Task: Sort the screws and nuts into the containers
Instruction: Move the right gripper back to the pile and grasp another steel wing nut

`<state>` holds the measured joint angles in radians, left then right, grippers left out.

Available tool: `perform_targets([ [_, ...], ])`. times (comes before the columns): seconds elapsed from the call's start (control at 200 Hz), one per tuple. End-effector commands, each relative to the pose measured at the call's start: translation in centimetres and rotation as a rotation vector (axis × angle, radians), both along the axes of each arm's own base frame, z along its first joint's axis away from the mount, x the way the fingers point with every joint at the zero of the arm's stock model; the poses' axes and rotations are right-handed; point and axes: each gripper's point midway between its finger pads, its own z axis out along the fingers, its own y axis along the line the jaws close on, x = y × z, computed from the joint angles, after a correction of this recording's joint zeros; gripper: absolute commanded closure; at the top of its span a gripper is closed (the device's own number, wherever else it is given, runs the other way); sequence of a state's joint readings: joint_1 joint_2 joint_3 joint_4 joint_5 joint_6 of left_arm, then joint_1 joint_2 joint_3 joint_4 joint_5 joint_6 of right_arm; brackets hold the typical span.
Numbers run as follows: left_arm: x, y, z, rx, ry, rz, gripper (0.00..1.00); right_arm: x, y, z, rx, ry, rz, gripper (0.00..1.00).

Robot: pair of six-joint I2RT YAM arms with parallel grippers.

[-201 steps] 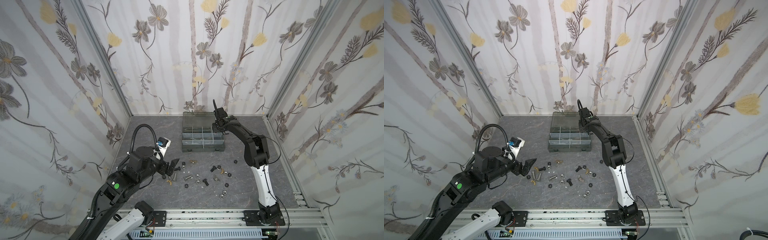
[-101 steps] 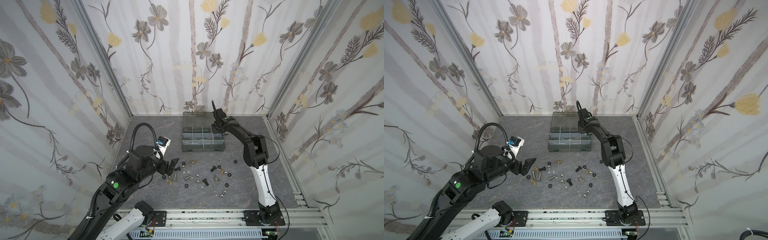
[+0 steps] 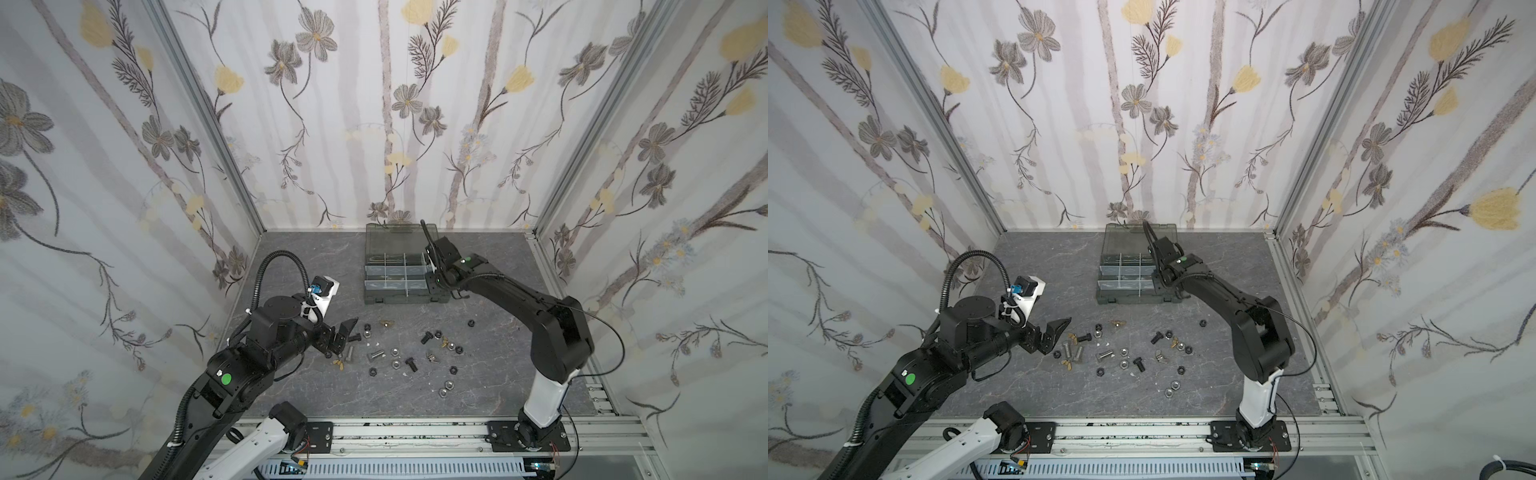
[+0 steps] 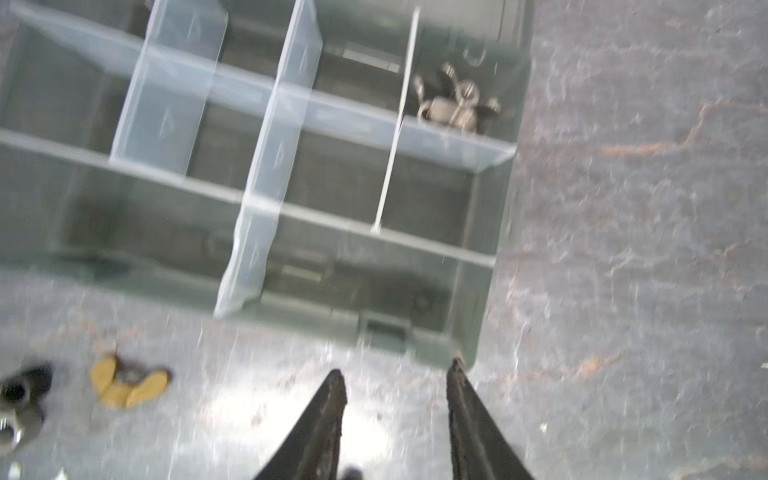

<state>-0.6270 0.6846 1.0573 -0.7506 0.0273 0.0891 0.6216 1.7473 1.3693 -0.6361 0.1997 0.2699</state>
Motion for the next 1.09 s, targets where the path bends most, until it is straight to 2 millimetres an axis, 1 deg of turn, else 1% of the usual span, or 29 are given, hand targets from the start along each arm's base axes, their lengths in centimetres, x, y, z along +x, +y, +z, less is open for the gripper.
perform_targets([
  [0.0,0.1,-0.2,0.6,-0.011,-0.029,-0.013,0.00,-5.7,0.4,-1.7,0.052,0.076,-0.020,0.56],
  [0.01,0.0,-0.3,0.6,-0.012,-0.028,-0.016,0.00,-6.4,0.3,-2.0,0.051,0.085,-0.021,0.56],
  [0.015,0.0,-0.3,0.5,-0.012,-0.027,-0.017,0.00,-6.4,0.3,-2.0,0.051,0.085,-0.021,0.56],
  [0.03,0.0,-0.3,0.6,-0.014,-0.026,-0.018,0.00,-7.5,0.3,-2.8,0.047,0.104,-0.021,0.56],
  [0.04,0.0,-0.3,0.6,-0.015,-0.026,-0.019,0.00,-7.9,0.3,-2.4,0.059,0.099,-0.021,0.55],
  [0.07,0.0,-0.4,0.6,-0.020,-0.024,-0.022,0.00,-9.3,0.3,-2.8,0.068,0.115,-0.024,0.55],
  [0.145,-0.1,-0.6,0.6,-0.033,-0.021,-0.030,0.00,-12.0,0.1,-3.8,0.085,0.155,-0.048,0.55],
  [0.18,-0.1,-0.7,0.6,-0.036,-0.020,-0.033,0.00,-12.6,0.1,-4.1,0.106,0.168,-0.066,0.54],
  [0.2,-0.1,-0.7,0.6,-0.038,-0.020,-0.031,0.00,-13.7,0.7,-4.4,0.113,0.177,-0.047,0.54],
  [0.26,-0.2,-0.8,0.6,-0.041,-0.021,-0.037,0.00,-14.9,1.3,-4.8,0.140,0.190,-0.042,0.54],
  [0.345,-0.3,-0.9,0.6,-0.044,-0.019,-0.041,0.00,-16.1,2.2,-5.6,0.160,0.209,-0.025,0.54],
  [0.415,-0.4,-0.9,0.5,-0.049,-0.020,-0.046,0.00,-16.8,3.0,-6.4,0.166,0.223,0.006,0.53],
  [0.48,-0.5,-1.0,0.6,-0.054,-0.019,-0.053,0.00,-17.1,3.3,-7.2,0.141,0.231,0.029,0.52],
  [0.56,-0.5,-1.0,0.4,-0.053,-0.012,-0.053,0.00,-17.1,3.4,-8.0,0.124,0.234,0.038,0.52],
  [0.674,-0.6,-1.1,0.5,-0.058,-0.006,-0.058,0.00,-16.8,3.9,-8.4,0.125,0.229,0.055,0.51],
  [0.794,-0.5,-1.3,0.4,-0.059,-0.002,-0.064,0.00,-16.8,3.9,-9.3,0.091,0.239,0.081,0.52],
  [0.839,-0.5,-1.4,0.4,-0.058,-0.003,-0.068,0.00,-16.8,4.0,-9.2,0.092,0.239,0.092,0.52],
  [0.854,-0.5,-1.4,0.3,-0.058,-0.002,-0.069,0.00,-16.9,3.9,-10.0,0.072,0.254,0.093,0.53],
  [0.919,-0.6,-1.5,0.2,-0.057,0.005,-0.074,0.00,-16.9,3.7,-10.6,0.056,0.265,0.092,0.53],
  [1.014,-0.5,-1.4,0.3,-0.057,0.005,-0.068,0.00,-17.1,3.5,-11.1,0.043,0.271,0.095,0.55],
  [1.089,-0.5,-1.4,0.1,-0.057,0.009,-0.066,0.00,-17.1,3.3,-11.4,0.035,0.274,0.096,0.57],
])
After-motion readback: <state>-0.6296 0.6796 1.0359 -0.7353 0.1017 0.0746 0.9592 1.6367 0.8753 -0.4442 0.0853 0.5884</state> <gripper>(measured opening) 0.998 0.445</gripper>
